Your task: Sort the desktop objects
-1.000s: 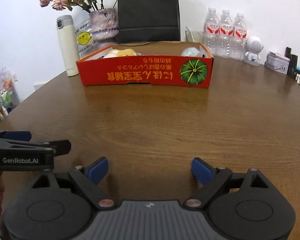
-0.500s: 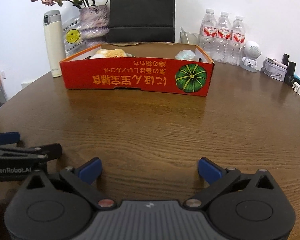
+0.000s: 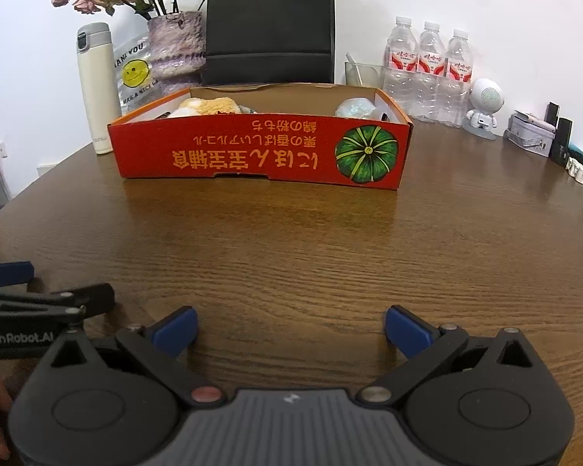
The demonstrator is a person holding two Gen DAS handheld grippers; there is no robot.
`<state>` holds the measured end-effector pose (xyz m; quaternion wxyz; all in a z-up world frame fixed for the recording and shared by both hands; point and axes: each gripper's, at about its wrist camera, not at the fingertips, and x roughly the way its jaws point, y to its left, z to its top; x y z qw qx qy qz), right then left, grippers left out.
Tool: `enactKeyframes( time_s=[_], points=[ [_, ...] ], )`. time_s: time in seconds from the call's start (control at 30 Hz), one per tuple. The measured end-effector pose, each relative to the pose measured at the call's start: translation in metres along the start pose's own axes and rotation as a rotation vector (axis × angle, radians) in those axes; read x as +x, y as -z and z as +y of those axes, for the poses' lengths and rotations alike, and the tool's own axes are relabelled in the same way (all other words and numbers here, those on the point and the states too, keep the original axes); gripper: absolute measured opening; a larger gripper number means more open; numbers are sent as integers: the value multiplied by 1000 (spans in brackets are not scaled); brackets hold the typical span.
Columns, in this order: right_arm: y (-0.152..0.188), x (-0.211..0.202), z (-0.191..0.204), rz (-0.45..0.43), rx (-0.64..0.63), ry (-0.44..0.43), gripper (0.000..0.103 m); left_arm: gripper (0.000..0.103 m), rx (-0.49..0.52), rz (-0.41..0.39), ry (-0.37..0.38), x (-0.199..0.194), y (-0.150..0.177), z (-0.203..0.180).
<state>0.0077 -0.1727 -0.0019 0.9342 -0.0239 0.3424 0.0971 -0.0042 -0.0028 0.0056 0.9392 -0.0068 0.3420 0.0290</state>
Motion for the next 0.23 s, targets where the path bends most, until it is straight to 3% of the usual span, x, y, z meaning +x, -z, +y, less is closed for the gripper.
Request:
enactKeyframes(
  time_s=[0.23],
  points=[
    [0,1,0,0,2,5,103,103,7,0,6,1,0,1]
  ],
)
